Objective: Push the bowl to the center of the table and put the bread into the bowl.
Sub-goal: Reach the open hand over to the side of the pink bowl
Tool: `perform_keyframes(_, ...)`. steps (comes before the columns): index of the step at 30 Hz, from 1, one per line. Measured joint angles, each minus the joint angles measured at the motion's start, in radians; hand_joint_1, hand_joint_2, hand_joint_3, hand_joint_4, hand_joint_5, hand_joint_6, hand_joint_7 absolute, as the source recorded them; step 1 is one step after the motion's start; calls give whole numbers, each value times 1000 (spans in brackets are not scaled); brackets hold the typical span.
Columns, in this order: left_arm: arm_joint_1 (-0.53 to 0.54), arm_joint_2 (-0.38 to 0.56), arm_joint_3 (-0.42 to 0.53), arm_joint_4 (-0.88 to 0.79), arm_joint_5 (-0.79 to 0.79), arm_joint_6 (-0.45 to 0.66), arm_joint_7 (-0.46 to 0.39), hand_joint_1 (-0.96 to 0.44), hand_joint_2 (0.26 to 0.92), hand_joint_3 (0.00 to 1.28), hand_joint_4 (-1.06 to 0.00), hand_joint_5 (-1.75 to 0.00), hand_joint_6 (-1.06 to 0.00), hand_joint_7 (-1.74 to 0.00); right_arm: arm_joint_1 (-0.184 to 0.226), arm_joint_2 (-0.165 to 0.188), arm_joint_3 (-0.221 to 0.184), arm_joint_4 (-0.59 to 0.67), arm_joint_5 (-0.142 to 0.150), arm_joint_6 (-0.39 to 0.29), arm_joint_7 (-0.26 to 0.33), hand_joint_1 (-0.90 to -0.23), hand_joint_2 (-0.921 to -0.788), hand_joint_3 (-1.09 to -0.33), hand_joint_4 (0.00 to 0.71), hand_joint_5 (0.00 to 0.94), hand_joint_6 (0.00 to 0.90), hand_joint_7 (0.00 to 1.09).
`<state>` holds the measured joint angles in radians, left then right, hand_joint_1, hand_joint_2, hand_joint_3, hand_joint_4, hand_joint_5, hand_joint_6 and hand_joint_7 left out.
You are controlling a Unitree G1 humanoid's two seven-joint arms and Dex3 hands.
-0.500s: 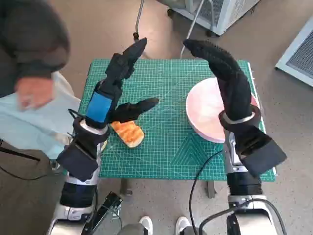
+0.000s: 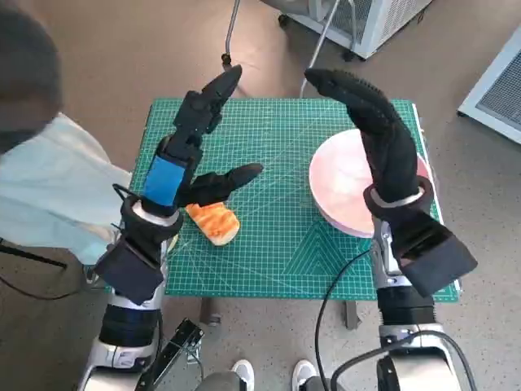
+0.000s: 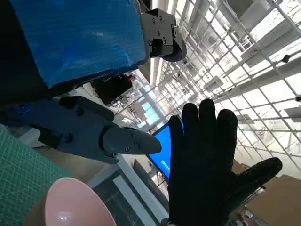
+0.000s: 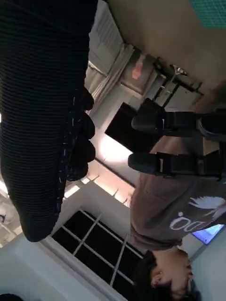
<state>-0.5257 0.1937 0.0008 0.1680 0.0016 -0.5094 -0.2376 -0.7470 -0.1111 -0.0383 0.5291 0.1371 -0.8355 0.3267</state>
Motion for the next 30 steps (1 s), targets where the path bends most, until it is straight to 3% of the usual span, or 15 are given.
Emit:
perform_keyframes(9, 0, 2, 0, -1, 2, 0, 3, -414, 921, 209, -216, 0, -76, -452, 0, 0, -1, 12, 2, -6, 1, -657, -921, -814, 235, 0, -1, 662)
perform_keyframes(13, 0, 2, 0, -1, 2, 0, 3, -411, 921, 209, -216, 0, -75, -452, -1, -6, -9, 27, 18, -9, 10, -641, -921, -811, 237, 1, -1, 664)
perform_keyframes(20, 1, 4, 1, -1, 3, 0, 5, -409, 921, 210, -216, 0, -75, -453, -11, -55, -66, 82, 66, -20, 38, -626, -921, -808, 224, 14, -1, 656)
perform_keyframes(25, 1, 5, 1, -1, 3, 0, 5, -409, 921, 210, -216, 0, -75, -453, -20, -94, -124, 131, 82, -25, 29, -632, -921, -815, 221, 16, -1, 643)
perform_keyframes(30, 2, 5, 1, -1, 3, 1, 5, -408, 921, 211, -216, 0, -74, -454, -21, -138, -180, 188, 75, -38, -16, -629, -921, -829, 215, 13, -1, 627)
